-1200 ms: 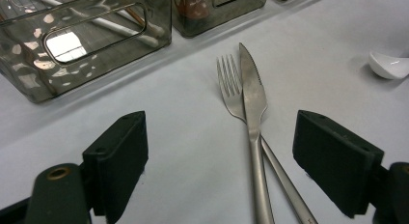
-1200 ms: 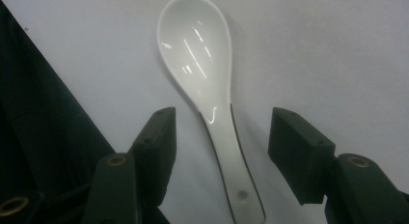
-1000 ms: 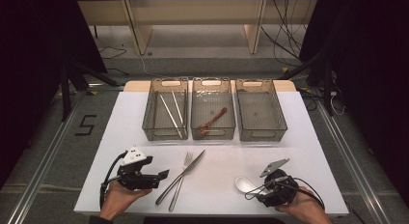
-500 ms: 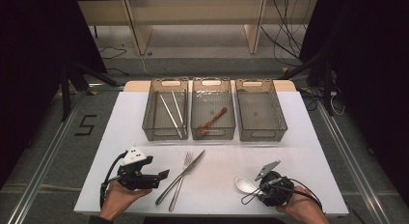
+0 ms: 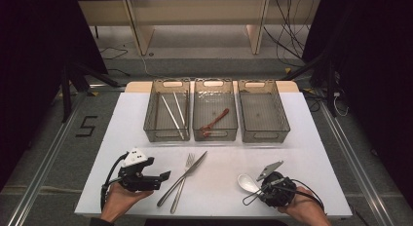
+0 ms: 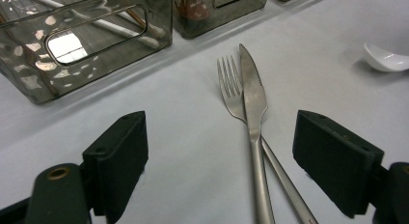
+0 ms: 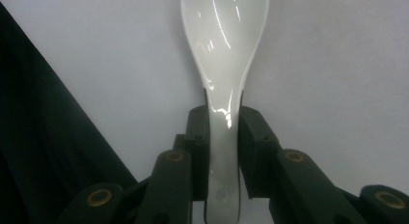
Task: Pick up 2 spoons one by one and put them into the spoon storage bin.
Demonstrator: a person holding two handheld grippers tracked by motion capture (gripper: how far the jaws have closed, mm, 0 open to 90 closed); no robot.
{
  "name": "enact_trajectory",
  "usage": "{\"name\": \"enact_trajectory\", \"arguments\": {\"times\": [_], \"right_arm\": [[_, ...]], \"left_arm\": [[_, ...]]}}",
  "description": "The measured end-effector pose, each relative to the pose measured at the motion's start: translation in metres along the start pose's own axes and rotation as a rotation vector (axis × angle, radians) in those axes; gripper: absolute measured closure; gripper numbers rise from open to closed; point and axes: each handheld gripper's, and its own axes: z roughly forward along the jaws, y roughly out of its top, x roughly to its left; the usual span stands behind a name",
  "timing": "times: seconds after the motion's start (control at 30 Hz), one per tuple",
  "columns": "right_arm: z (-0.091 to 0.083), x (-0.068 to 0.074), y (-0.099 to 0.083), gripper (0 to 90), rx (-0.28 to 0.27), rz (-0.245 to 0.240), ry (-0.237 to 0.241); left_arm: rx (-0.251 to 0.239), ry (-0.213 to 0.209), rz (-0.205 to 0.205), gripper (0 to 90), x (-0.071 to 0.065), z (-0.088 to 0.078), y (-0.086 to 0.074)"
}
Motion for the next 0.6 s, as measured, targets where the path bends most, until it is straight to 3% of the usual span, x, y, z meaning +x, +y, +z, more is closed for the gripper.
{"name": "enact_trajectory", "arguments": {"times": [0.27,0.4,0.6], "right_arm": [[-0.014,-0.004,0.008,76.4,-0.102,0.020,-0.007],[-0.022,-0.007,0.020,76.3,-0.179,0.025,-0.021],[-0.029,-0.016,0.038,76.3,-0.244,0.047,-0.046]], "left_arm": [[-0.001,0.002,0.001,19.6,0.000,0.000,0.000],[-0.008,-0.003,-0.005,19.6,0.001,0.000,0.000],[-0.021,-0.003,-0.011,19.5,0.002,-0.001,-0.001]]}}
